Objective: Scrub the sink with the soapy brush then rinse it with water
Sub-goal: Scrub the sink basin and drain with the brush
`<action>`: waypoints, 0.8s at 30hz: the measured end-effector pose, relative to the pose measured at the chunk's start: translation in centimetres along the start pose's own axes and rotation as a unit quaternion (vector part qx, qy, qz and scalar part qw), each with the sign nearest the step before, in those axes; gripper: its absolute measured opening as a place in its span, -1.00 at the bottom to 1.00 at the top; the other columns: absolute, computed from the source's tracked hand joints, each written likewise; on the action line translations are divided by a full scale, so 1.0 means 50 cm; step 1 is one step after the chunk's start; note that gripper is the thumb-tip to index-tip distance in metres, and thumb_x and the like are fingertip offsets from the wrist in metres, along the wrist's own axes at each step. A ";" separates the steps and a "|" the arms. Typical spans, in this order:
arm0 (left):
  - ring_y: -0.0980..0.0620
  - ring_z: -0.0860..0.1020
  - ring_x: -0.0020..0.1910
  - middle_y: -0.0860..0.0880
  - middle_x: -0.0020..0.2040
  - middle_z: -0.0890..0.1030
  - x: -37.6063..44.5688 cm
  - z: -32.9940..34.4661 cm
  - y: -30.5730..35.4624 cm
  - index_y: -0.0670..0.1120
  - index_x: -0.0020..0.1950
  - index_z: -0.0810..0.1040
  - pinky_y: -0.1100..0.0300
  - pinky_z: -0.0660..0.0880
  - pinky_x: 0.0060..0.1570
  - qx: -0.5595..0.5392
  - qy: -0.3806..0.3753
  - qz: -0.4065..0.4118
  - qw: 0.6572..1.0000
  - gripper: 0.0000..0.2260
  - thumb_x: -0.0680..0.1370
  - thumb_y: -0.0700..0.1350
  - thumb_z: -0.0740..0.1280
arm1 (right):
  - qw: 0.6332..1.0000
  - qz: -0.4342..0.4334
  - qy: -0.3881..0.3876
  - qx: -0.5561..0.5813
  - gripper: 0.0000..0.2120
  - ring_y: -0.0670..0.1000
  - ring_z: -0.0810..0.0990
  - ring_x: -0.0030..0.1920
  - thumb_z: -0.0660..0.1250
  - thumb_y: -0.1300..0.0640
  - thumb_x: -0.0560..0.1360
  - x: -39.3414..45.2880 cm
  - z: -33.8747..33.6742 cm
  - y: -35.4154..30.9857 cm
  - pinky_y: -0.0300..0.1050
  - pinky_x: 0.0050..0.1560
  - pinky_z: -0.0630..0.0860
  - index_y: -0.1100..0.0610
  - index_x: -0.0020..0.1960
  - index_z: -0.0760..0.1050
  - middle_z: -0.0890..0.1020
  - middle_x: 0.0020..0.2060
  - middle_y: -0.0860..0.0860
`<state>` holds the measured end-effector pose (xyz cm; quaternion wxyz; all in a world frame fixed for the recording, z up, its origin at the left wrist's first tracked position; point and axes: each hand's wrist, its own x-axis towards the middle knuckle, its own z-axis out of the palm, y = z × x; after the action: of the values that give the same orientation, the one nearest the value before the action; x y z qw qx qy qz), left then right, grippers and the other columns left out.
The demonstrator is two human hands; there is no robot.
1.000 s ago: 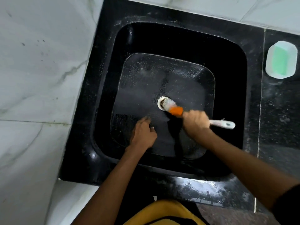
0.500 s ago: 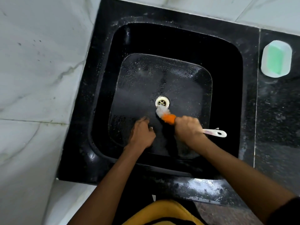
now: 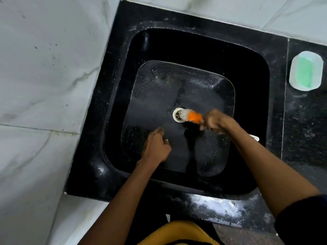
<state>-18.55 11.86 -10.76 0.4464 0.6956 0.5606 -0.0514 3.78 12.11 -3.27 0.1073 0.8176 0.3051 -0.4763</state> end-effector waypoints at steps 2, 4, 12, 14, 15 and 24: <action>-0.12 0.30 0.51 -0.17 0.52 0.34 0.001 0.001 0.002 -0.23 0.48 0.39 0.13 0.20 0.50 0.003 0.000 0.002 1.000 -0.53 0.57 -0.17 0.29 | 0.999 0.002 0.031 0.010 -0.85 0.02 0.50 -0.38 0.27 0.35 0.51 0.000 0.007 -0.031 -0.23 -0.45 0.41 0.23 -0.13 0.61 0.71 -0.13 0.07; -0.13 0.32 0.50 -0.18 0.51 0.36 0.003 0.004 0.005 -0.25 0.46 0.41 0.13 0.22 0.50 0.002 -0.001 0.006 1.000 -0.53 0.56 -0.18 0.30 | 0.988 -0.008 0.155 -0.019 -0.86 0.15 0.61 -0.10 0.33 0.25 0.47 -0.009 0.026 -0.056 -0.11 -0.16 0.49 0.24 0.00 0.58 0.64 0.02 0.17; -0.11 0.29 0.51 -0.16 0.53 0.33 0.004 0.000 0.003 -0.23 0.49 0.37 0.16 0.18 0.50 0.000 0.002 0.005 1.000 -0.51 0.57 -0.17 0.30 | 0.950 -0.090 0.252 -0.162 -0.83 0.25 0.59 -0.03 0.24 0.20 0.48 -0.038 0.065 -0.021 -0.03 -0.16 0.44 0.20 0.02 0.53 0.58 -0.06 0.18; -0.12 0.30 0.50 -0.18 0.52 0.35 0.006 0.002 0.005 -0.25 0.48 0.38 0.16 0.18 0.50 -0.001 0.003 0.007 1.000 -0.52 0.56 -0.17 0.30 | 0.953 -0.082 0.255 -0.140 -0.84 0.26 0.59 -0.04 0.25 0.19 0.45 -0.034 0.065 -0.008 -0.04 -0.17 0.41 0.20 -0.01 0.53 0.58 -0.08 0.19; -0.13 0.31 0.50 -0.18 0.51 0.35 0.007 0.003 0.006 -0.26 0.47 0.39 0.16 0.18 0.50 0.000 0.001 0.006 1.000 -0.52 0.56 -0.18 0.30 | 0.954 -0.078 0.259 -0.131 -0.83 0.27 0.59 -0.04 0.25 0.18 0.45 -0.033 0.065 -0.009 -0.04 -0.17 0.42 0.20 -0.01 0.54 0.58 -0.08 0.19; -0.11 0.30 0.51 -0.15 0.54 0.32 0.003 0.002 0.003 -0.21 0.49 0.37 0.11 0.22 0.51 0.010 -0.009 -0.003 1.000 -0.51 0.56 -0.14 0.30 | 0.943 -0.068 0.284 -0.159 -0.80 0.24 0.61 -0.02 0.21 0.22 0.49 -0.029 0.071 0.005 -0.02 -0.10 0.49 0.19 0.04 0.56 0.61 -0.06 0.17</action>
<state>-18.33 11.91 -10.83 0.4445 0.6978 0.5580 -0.0644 0.86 9.68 -3.93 0.1122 0.8685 0.4498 -0.1752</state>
